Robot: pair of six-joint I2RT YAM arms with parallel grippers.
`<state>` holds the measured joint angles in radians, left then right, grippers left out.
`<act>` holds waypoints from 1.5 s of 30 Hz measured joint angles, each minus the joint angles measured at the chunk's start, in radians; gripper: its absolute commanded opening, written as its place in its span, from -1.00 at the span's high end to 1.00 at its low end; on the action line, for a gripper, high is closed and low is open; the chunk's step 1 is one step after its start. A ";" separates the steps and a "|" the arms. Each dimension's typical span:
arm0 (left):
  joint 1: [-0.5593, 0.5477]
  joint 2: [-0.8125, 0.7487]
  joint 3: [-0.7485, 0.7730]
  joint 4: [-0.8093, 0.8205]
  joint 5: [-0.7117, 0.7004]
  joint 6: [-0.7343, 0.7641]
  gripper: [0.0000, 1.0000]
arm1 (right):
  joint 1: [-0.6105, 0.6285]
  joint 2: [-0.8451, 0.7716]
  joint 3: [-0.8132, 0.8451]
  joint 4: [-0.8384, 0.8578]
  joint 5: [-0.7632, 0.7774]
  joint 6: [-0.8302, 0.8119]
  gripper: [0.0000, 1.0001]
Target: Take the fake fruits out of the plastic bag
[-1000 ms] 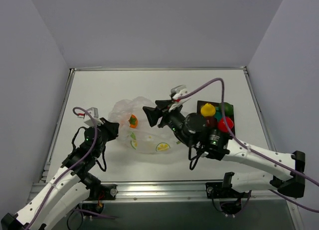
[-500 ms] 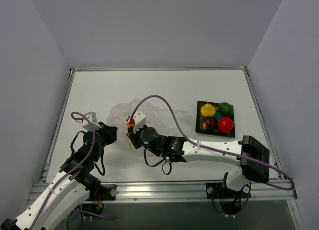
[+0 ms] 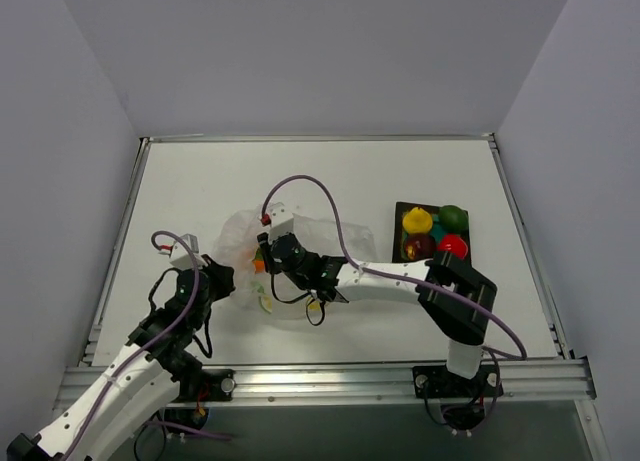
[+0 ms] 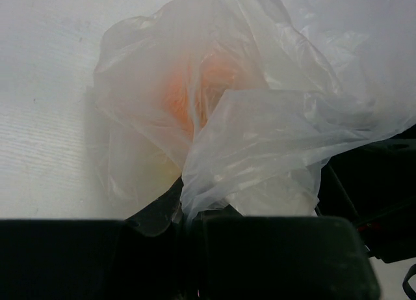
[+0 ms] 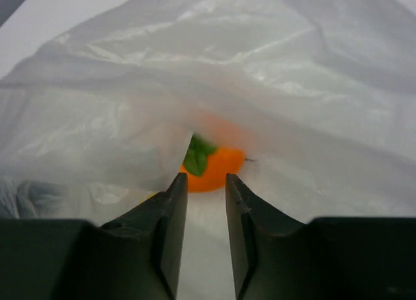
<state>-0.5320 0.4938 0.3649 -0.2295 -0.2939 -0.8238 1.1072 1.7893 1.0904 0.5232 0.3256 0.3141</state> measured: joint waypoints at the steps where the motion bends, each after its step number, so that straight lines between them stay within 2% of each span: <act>1: 0.000 0.008 -0.007 -0.005 -0.003 -0.001 0.95 | 0.000 0.029 0.016 0.000 -0.001 0.001 0.27; 3: 0.000 0.021 -0.027 -0.003 -0.008 -0.003 0.95 | -0.001 0.079 0.045 -0.001 -0.002 0.006 0.12; 4: 0.000 0.023 -0.039 0.000 -0.010 -0.004 0.95 | -0.001 0.098 0.058 0.000 -0.001 0.007 -0.05; 6: 0.000 0.018 -0.064 0.002 -0.011 -0.006 0.95 | -0.001 0.131 0.081 0.002 -0.002 0.011 -0.21; 9: 0.000 -0.009 -0.089 -0.005 -0.016 -0.008 0.95 | -0.006 0.172 0.117 0.008 -0.014 0.013 -0.27; 12: 0.000 -0.058 -0.097 -0.022 -0.027 -0.008 0.95 | -0.011 0.207 0.143 0.026 -0.044 0.019 -0.45; 13: 0.000 -0.077 -0.097 -0.031 -0.033 -0.008 0.95 | -0.015 0.219 0.148 0.035 -0.063 0.021 -0.60; 16: 0.000 -0.123 -0.097 -0.048 -0.048 -0.015 0.95 | -0.019 0.247 0.163 0.047 -0.099 0.023 -0.81; 21: 0.000 -0.135 -0.106 -0.062 -0.051 -0.026 0.95 | -0.038 0.338 0.256 0.060 -0.142 0.017 -0.99; 24: 0.002 -0.133 -0.117 -0.068 -0.051 -0.028 0.95 | -0.057 0.412 0.328 0.067 -0.165 0.015 -1.00; 26: 0.002 -0.133 -0.118 -0.070 -0.051 -0.030 0.95 | -0.074 0.467 0.381 0.092 -0.198 0.022 -0.89; 28: 0.002 -0.134 -0.118 -0.071 -0.051 -0.032 0.95 | -0.087 0.506 0.415 0.132 -0.239 0.027 -0.70; 29: 0.002 -0.136 -0.118 -0.070 -0.051 -0.034 0.95 | -0.091 0.520 0.422 0.157 -0.261 0.031 -0.54; 30: 0.003 -0.137 -0.118 -0.071 -0.051 -0.034 0.95 | -0.095 0.530 0.425 0.178 -0.283 0.034 -0.18; 33: 0.003 -0.138 -0.120 -0.071 -0.051 -0.039 0.95 | -0.103 0.545 0.426 0.238 -0.342 0.052 0.37; 39: 0.010 -0.137 -0.130 -0.076 -0.051 -0.041 0.95 | -0.107 0.498 0.306 0.352 -0.368 0.068 0.45; 45: 0.012 -0.123 -0.130 -0.071 -0.052 -0.036 0.95 | -0.111 0.309 0.069 0.368 -0.357 0.060 0.49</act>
<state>-0.5198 0.3710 0.2352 -0.3004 -0.3458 -0.8597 0.9966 2.0983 1.1599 0.8909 -0.0319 0.3737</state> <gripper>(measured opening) 0.028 0.366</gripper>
